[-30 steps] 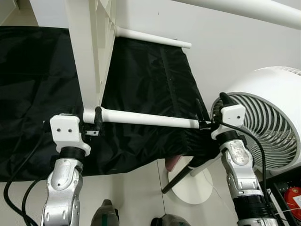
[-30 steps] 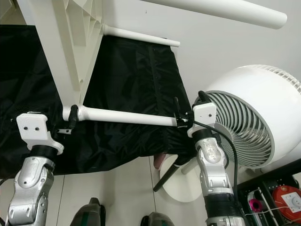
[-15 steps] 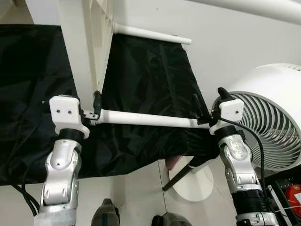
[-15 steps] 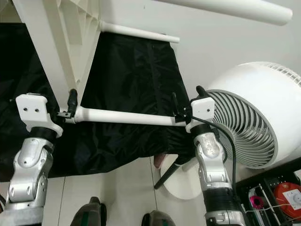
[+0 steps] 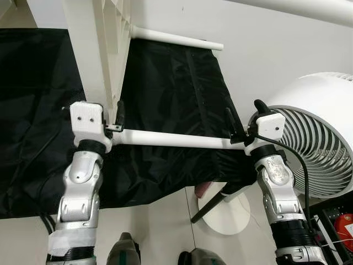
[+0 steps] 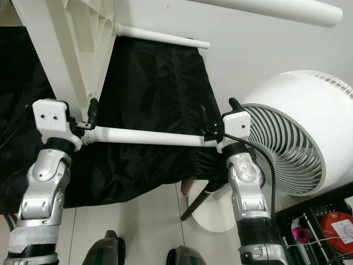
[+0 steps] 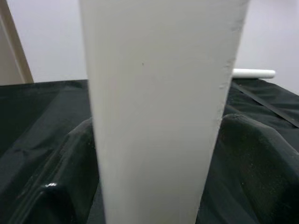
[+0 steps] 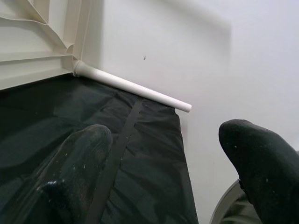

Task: Building children table

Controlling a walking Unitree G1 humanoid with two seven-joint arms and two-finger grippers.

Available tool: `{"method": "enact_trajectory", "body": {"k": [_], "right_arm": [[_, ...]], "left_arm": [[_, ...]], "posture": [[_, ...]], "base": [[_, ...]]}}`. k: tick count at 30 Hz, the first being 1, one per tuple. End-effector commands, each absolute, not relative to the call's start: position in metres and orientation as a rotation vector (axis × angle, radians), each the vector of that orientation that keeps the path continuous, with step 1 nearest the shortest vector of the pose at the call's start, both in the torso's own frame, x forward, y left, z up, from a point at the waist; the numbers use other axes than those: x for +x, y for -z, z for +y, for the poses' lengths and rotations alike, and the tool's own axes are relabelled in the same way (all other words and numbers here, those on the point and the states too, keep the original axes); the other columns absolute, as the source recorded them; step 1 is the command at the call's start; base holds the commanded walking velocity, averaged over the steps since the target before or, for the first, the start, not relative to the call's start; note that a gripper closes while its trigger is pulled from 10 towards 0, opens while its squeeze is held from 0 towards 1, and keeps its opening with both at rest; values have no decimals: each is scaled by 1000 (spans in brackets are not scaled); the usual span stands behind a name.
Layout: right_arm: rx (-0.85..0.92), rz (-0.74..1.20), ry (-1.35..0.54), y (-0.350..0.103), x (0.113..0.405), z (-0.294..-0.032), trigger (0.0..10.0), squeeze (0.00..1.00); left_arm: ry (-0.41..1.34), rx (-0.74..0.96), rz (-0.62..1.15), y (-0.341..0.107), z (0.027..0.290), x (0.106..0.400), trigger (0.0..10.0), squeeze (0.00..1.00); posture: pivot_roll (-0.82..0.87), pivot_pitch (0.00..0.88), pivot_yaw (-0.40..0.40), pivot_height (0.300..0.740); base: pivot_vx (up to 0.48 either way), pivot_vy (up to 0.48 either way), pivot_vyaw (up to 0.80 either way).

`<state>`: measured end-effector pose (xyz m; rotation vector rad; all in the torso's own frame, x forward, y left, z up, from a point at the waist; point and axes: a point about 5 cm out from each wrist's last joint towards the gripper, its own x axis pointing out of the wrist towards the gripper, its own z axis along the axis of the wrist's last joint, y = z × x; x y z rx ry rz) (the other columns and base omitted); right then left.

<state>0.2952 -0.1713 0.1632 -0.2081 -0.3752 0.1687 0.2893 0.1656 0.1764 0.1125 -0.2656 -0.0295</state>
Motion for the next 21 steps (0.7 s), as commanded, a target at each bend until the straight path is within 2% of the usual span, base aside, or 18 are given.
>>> {"method": "enact_trajectory", "body": {"k": [1,11,21], "right_arm": [[-206,-376,-167,-165,295,-171,10000,0],[-204,-379,-168,-166,295,-169,10000,0],[-189,-382,-165,-166,296,-165,10000,0]], "left_arm": [[-17,130,-207,-166,162,294,10000,0],[-56,164,-140,-157,162,303,10000,0],[-259,170,-90,-155,175,319,10000,0]], "posture": [[51,83,-73,740],[43,83,-68,740],[48,71,-60,740]], "base": [[0,0,0],[0,0,0],[0,0,0]]}}
